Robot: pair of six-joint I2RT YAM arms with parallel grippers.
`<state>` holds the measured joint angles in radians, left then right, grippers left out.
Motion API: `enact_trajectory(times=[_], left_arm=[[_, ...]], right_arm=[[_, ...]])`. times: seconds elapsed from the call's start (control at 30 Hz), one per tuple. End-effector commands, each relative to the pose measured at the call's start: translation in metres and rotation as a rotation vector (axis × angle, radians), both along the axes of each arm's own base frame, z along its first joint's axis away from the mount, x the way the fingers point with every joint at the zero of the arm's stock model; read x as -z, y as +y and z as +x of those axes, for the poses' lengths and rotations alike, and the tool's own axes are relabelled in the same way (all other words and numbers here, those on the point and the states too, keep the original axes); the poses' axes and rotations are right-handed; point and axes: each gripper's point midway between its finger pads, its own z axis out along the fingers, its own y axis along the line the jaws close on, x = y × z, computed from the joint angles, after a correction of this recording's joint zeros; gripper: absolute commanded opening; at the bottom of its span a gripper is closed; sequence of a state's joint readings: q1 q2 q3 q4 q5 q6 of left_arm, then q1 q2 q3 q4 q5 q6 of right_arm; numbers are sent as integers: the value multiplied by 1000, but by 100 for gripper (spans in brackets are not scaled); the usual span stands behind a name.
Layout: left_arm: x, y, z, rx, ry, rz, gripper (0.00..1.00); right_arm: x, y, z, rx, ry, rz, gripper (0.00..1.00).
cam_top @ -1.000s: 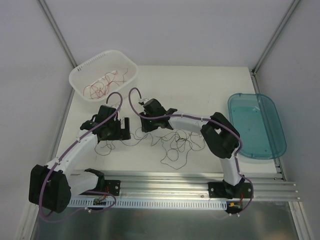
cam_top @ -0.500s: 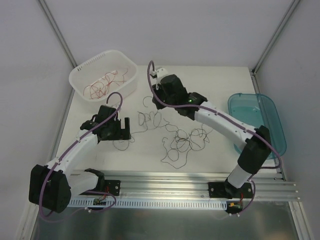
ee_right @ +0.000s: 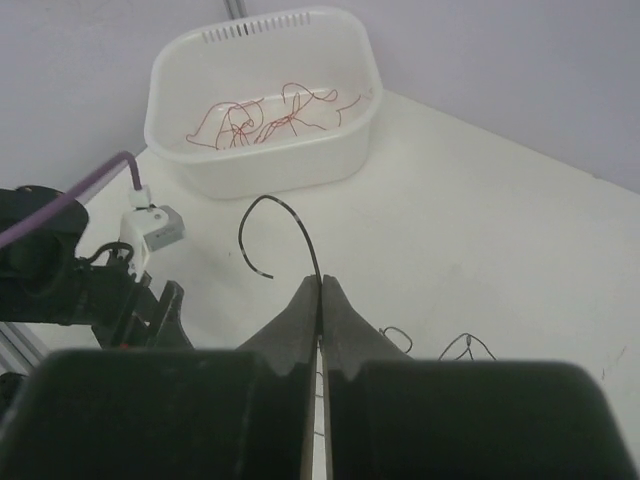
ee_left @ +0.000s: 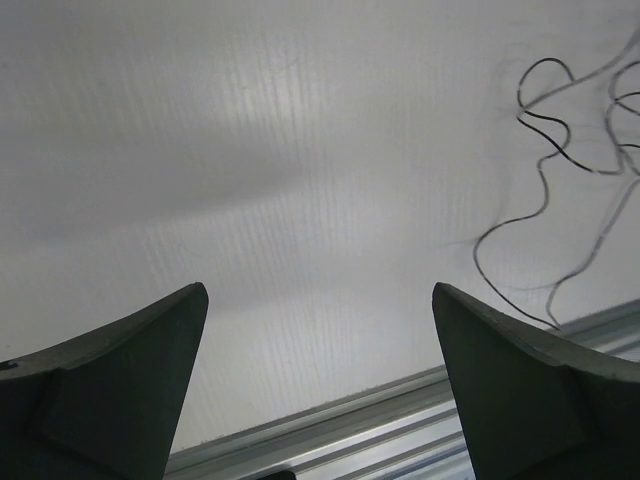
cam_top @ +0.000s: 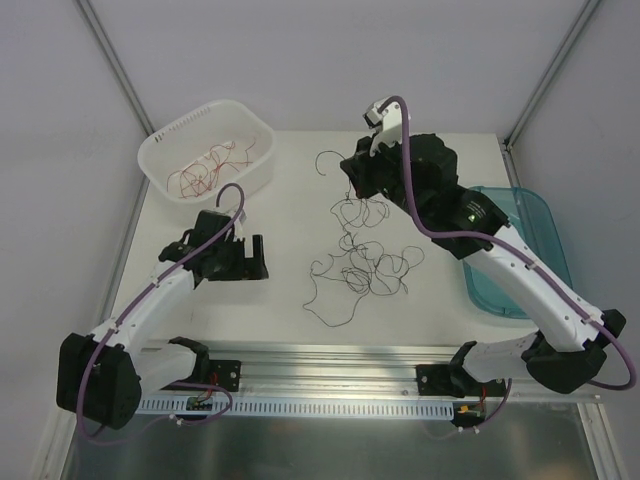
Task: Untangle the cables
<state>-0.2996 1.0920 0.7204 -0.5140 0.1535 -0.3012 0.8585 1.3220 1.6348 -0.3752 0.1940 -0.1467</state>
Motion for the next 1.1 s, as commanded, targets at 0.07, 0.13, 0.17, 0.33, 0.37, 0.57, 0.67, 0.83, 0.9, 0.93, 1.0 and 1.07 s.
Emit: enact_trajectory(times=[0.07,0.13,0.17,0.33,0.37,0.57,0.67,0.83,0.9,0.93,1.0,1.07], left_arm=[[-55,-41,5,93,-203,-258,96],[-78,-56,6,119,-303,-348,96],[-86,-66,2,157,-338,-372,97],[-130,-97,6,276,-596,-402,97],[-140,-106,5,328,-656,-402,97],[-160,-135,13,496,-840,-358,96],[-162,-148,16,550,-892,-324,95],[-160,-160,31,561,-917,-270,87],[-162,-166,34,565,-920,-270,76],[-159,-168,36,567,-908,-265,71],[-157,-173,34,573,-899,-271,50],[-156,-173,33,563,-892,-270,31]], right_arm=[[20,-4,-3,19,63,-43,1],[31,-3,-5,19,94,-36,1],[32,-3,-7,17,101,-29,1],[48,4,-15,-21,161,-14,1],[53,6,-18,-34,178,-10,1],[58,16,-30,-95,208,9,1],[60,18,-35,-106,232,33,1],[58,24,-43,-142,251,63,1],[57,25,-45,-151,252,69,1],[58,25,-45,-149,252,73,1],[58,22,-44,-138,247,72,1],[60,17,-44,-126,236,58,1]])
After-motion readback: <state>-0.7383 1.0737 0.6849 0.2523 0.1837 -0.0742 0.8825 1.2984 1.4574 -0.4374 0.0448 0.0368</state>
